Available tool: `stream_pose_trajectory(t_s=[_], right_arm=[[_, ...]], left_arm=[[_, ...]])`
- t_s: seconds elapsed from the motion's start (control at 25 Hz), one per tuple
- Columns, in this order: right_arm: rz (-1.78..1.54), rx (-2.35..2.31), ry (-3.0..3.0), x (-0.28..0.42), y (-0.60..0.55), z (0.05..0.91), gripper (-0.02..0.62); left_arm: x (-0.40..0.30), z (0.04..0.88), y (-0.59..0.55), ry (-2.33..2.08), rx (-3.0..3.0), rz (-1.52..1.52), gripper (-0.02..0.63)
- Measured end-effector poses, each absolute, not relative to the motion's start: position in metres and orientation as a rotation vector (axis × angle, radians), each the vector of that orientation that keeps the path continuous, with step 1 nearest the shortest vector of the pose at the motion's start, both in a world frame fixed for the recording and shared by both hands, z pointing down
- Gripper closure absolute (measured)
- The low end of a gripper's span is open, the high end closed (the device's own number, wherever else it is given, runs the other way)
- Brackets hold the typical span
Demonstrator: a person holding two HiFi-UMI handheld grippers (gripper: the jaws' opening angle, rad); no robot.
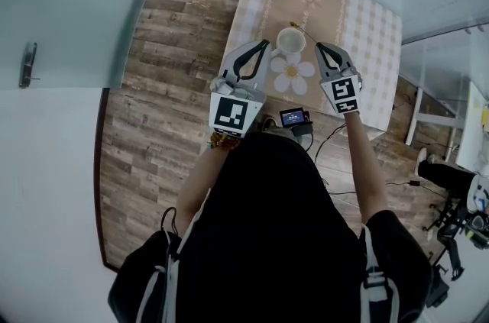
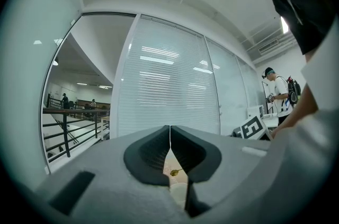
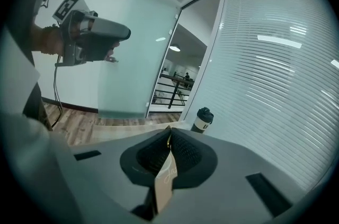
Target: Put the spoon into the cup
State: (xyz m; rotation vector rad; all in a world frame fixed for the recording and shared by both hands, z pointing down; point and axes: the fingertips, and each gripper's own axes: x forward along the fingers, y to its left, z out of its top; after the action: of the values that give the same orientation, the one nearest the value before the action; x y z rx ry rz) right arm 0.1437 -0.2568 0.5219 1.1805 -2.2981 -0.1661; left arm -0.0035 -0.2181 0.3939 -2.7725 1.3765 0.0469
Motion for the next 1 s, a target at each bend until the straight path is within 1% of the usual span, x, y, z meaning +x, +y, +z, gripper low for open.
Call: stream_pose_trajectory(t_s=[0.32,1.0], right_arm=[[-0.138,1.129,-2.259,0.132,-0.265,0.552,0.588],[-0.056,1.040,-2.183,0.130,-0.270,0.609,0.588]], left_arm=[[-0.015,0.397,-0.223,1.389,-2.775,0.061,0.586],[-0.020,0.403,-0.230,1.439,-2.789,0.063,0.588]])
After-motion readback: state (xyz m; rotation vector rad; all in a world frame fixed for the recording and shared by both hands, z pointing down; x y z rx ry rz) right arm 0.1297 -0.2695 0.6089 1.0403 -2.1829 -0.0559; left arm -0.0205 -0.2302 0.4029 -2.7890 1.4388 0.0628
